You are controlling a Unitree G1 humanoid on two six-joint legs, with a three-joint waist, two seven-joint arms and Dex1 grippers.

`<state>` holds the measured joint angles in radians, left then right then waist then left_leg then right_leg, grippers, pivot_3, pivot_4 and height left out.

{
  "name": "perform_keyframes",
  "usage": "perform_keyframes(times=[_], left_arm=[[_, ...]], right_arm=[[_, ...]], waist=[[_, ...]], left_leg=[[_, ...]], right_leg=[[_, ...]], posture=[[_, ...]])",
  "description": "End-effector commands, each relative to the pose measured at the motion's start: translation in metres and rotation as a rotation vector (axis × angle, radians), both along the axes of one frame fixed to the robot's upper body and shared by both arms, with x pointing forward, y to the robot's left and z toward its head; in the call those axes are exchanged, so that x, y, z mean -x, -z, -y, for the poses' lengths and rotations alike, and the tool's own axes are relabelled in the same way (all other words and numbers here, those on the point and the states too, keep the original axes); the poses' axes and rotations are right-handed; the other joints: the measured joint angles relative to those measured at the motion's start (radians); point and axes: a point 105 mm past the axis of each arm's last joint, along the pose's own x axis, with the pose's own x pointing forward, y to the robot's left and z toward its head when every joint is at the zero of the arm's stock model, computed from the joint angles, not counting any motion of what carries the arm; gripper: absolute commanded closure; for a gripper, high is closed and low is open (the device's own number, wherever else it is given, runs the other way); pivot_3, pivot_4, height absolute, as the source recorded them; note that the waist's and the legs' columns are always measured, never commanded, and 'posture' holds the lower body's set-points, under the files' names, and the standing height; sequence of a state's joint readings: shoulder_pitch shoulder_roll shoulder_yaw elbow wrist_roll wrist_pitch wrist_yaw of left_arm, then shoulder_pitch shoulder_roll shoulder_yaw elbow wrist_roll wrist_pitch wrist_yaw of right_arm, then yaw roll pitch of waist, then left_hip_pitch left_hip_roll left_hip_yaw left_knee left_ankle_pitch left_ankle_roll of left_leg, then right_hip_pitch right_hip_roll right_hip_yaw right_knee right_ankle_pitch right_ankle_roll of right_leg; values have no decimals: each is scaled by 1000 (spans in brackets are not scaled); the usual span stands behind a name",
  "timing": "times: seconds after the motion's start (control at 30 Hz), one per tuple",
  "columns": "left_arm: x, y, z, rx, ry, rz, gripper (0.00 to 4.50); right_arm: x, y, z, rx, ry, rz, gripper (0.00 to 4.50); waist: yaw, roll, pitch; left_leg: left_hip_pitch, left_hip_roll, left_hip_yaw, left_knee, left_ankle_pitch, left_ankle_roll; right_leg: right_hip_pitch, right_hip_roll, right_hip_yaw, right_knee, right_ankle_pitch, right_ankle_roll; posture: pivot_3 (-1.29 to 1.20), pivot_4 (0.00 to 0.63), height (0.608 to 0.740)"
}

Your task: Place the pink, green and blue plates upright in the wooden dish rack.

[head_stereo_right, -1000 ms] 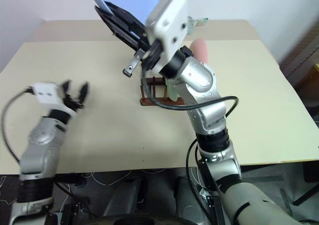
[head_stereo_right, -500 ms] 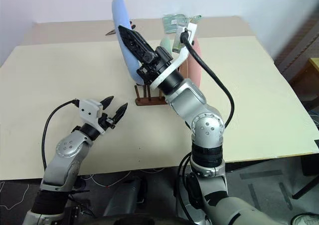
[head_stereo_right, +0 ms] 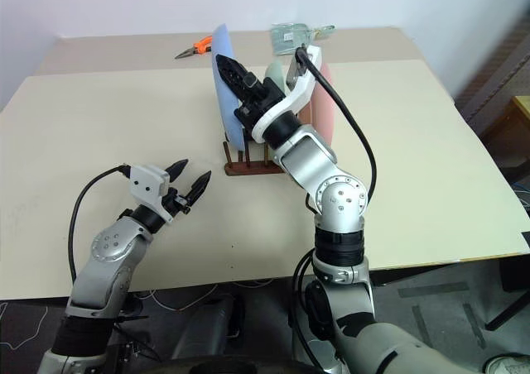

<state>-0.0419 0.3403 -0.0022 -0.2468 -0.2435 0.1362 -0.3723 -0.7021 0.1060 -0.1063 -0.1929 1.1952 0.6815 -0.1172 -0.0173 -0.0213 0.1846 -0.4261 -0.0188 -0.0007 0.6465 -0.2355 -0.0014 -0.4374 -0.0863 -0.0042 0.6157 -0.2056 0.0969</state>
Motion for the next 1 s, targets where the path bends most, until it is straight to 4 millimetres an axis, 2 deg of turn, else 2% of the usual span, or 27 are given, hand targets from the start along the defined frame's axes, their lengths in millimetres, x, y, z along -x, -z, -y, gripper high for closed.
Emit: perform_keyframes(times=[0.03,0.13,0.3,0.53,0.67,0.73,0.83,0.87,0.93,0.97,1.0], left_arm=[[4,-14,1,1,5,61,1498],[4,-13,1,1,4,58,1446],[4,-12,1,-1,1,56,1446],[4,-12,3,-1,6,52,1446],[4,-11,4,0,9,50,1446],[3,-11,3,-4,4,52,1446],[3,-11,2,-6,-1,52,1446],[3,-10,1,-10,-4,51,1446],[1,-7,-5,-32,-19,48,1446],[1,-6,-6,-39,-24,48,1446],[-1,-5,-10,-49,-38,48,1446]], right_arm=[[-3,-11,-2,-18,5,3,4500],[-8,-12,-2,0,16,4,3580],[-10,-15,-5,117,57,92,1201],[-9,-28,-5,383,169,339,1201],[3,-49,5,508,236,583,1201],[13,-64,22,592,309,751,1201],[20,-74,54,675,386,870,1201],[20,-75,71,720,425,886,1201],[12,-68,124,840,561,822,1201],[9,-65,140,876,604,790,1201],[2,-52,168,967,682,723,1201]], waist=[[0,0,0],[0,0,0],[0,0,0],[0,0,0],[3,0,0],[6,0,0],[6,0,0],[6,0,0],[12,-1,0],[17,-1,0],[21,-1,0]], left_leg=[[0,0,0,0,0,0],[0,0,0,0,0,0],[0,0,0,0,0,0],[0,0,0,1,0,0],[0,0,0,1,0,0],[0,0,0,1,0,0],[0,0,0,2,0,0],[0,0,0,2,0,0],[0,0,-1,2,0,0],[1,0,-1,2,0,1],[1,0,-1,2,-1,1]], right_leg=[[0,0,0,0,0,0],[0,0,0,0,0,0],[0,1,0,0,0,0],[1,1,0,0,0,0],[1,1,0,0,0,0],[1,1,0,-1,0,1],[2,1,0,-2,0,0],[2,1,0,-2,0,0],[4,1,-1,-3,-1,0],[5,1,-2,-4,-2,-2],[5,0,-2,-5,-2,-3]], posture=[[0,150,738],[0,150,738],[0,150,738],[0,150,738],[0,150,738],[0,150,738],[0,150,738],[0,150,738],[0,150,738],[0,150,738],[0,150,738]])
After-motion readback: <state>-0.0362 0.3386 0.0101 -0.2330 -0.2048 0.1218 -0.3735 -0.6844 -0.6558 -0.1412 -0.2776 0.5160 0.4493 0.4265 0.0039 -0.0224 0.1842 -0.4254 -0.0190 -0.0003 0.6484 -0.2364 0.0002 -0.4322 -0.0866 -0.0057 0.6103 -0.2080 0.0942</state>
